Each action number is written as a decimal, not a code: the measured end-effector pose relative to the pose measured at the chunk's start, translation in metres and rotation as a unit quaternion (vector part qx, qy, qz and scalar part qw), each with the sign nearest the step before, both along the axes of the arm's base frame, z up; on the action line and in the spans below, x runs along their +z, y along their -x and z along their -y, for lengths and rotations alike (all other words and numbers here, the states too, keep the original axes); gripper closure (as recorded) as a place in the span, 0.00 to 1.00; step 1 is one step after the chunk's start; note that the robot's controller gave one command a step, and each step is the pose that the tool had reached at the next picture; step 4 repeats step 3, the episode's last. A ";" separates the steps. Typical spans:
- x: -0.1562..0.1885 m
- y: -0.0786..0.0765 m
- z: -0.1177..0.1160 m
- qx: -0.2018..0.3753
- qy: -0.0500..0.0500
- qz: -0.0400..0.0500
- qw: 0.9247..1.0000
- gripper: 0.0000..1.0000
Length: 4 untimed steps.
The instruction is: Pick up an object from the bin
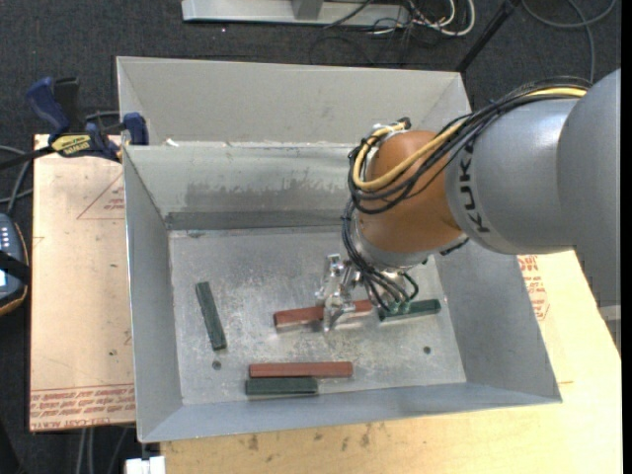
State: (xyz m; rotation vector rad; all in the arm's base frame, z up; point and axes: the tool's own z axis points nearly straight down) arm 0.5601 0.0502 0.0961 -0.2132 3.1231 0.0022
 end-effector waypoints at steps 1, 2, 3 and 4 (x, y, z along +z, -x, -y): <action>0.006 -0.002 0.000 0.000 0.000 -0.002 1.000 1.00; 0.015 0.000 0.000 0.000 0.001 -0.005 1.000 1.00; 0.029 0.001 0.000 0.000 0.001 -0.006 1.000 1.00; 0.029 0.001 0.000 0.000 0.001 -0.006 1.000 1.00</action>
Offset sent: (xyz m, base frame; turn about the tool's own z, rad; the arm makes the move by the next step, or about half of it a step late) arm 0.0000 -0.0001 0.0536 0.0000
